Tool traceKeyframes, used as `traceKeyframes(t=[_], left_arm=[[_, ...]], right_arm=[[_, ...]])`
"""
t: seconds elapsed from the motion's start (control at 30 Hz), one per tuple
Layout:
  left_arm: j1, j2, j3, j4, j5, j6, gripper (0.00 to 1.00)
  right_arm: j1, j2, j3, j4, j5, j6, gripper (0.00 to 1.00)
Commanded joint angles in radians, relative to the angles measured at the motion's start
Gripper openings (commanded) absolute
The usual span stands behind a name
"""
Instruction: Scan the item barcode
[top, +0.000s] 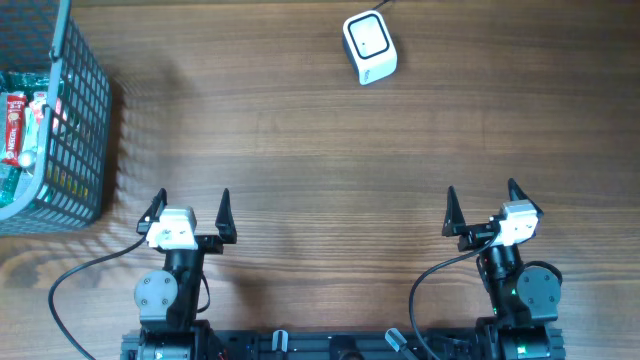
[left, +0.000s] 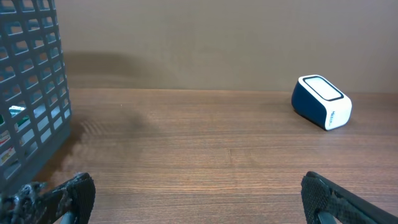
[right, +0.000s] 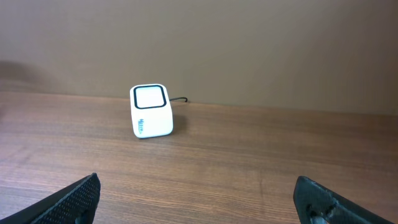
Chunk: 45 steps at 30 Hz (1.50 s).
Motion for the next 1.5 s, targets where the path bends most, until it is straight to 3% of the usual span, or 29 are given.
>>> traceKeyframes(t=[0.0, 0.2, 0.43, 0.53, 0.67, 0.83, 0.97, 1.0, 1.07, 1.27, 1.47], left_arm=[[0.003, -0.004, -0.001, -0.009, 0.017, 0.019, 1.0], [0.003, -0.004, -0.001, 0.023, 0.024, 0.02, 1.0], [0.003, -0.004, 0.03, 0.215, 0.111, 0.02, 1.0], [0.003, -0.003, 0.13, 0.194, 0.151, 0.005, 1.0], [0.003, 0.054, 0.38, 0.048, 0.15, -0.042, 1.0], [0.003, 0.312, 0.795, -0.222, 0.085, -0.042, 1.0], [0.003, 0.703, 1.334, -0.597, 0.079, -0.042, 1.0], [0.003, 0.918, 1.629, -0.839, 0.079, -0.041, 1.0], [0.003, 1.068, 1.814, -0.946, 0.079, -0.041, 1.0], [0.004, 1.285, 1.916, -0.885, 0.066, -0.028, 1.0], [0.004, 1.449, 1.916, -0.885, -0.365, -0.096, 1.0]], right_arm=[[-0.007, 0.006, -0.001, 0.005, 0.01, 0.001, 1.0], [-0.007, 0.006, -0.001, 0.005, 0.01, 0.001, 1.0], [-0.007, 0.006, -0.001, 0.005, 0.01, 0.001, 1.0], [-0.007, 0.006, -0.001, 0.005, 0.01, 0.001, 1.0], [-0.007, 0.006, -0.001, 0.005, 0.01, 0.001, 1.0], [-0.007, 0.006, -0.001, 0.005, 0.01, 0.0, 1.0], [-0.007, 0.006, -0.001, 0.005, 0.01, 0.001, 1.0], [-0.007, 0.006, -0.001, 0.005, 0.01, 0.0, 1.0], [-0.007, 0.006, -0.001, 0.005, 0.01, 0.001, 1.0], [-0.007, 0.006, -0.001, 0.005, 0.01, 0.001, 1.0], [-0.007, 0.006, -0.001, 0.005, 0.01, 0.001, 1.0]])
